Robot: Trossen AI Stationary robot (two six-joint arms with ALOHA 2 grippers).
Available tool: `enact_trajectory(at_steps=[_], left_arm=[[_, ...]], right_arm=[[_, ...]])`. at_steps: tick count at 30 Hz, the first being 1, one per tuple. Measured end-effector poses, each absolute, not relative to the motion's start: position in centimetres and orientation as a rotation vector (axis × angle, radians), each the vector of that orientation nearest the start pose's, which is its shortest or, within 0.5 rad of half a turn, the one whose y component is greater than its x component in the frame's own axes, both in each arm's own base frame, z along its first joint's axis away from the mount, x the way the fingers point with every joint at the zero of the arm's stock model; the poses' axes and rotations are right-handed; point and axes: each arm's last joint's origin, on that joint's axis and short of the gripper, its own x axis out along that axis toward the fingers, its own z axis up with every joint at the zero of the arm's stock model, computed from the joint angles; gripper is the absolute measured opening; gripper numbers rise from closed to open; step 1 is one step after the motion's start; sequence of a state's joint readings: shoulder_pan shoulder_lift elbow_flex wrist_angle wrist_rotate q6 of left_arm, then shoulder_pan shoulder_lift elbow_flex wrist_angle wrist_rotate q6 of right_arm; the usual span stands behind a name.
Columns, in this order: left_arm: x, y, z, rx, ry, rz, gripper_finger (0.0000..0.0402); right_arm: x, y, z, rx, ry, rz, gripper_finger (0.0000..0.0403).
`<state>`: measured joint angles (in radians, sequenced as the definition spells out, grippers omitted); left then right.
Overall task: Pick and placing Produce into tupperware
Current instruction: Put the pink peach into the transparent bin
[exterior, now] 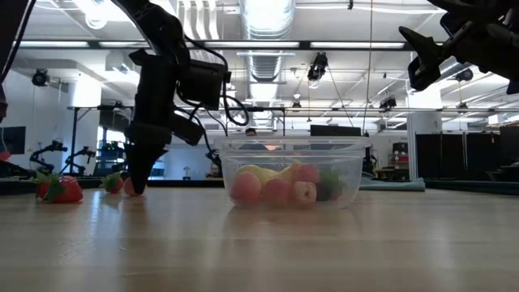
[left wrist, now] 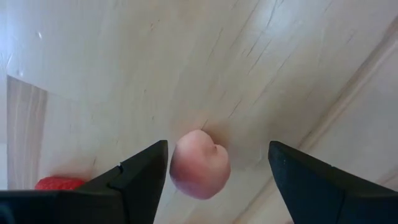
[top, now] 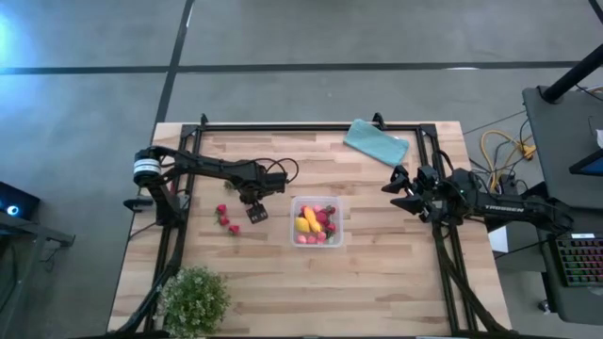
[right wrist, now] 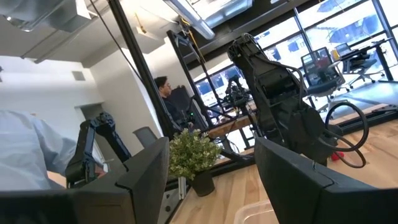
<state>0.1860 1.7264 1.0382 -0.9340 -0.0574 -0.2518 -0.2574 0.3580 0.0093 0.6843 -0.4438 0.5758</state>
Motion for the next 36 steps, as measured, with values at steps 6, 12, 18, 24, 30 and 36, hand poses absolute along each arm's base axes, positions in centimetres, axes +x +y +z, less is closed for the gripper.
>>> enact_trajectory(at_steps=[6,12,18,24,30,36], left_arm=[[27.8,5.8,15.8,-0.247,1.588,0.412,0.0219],[27.1,6.1,15.2,-0.226,1.619,0.402,0.0191],[26.9,6.0,14.9,-0.210,1.617,0.378,0.0189],[26.9,6.0,14.9,-0.193,1.621,0.359,0.0189],[26.9,6.0,14.9,-0.191,1.624,0.356,0.0188],[26.7,6.0,14.9,-0.198,1.648,0.351,0.0155]], right_arm=[[11.2,-1.7,20.0,0.454,-0.252,0.269,0.0228],[11.2,-1.7,20.0,0.454,-0.252,0.269,0.0228],[11.2,-1.7,20.0,0.454,-0.252,0.269,0.0228],[11.2,-1.7,20.0,0.454,-0.252,0.269,0.0228],[11.2,-1.7,20.0,0.454,-0.252,0.269,0.0228],[11.2,-1.7,20.0,0.454,-0.252,0.269,0.0228]])
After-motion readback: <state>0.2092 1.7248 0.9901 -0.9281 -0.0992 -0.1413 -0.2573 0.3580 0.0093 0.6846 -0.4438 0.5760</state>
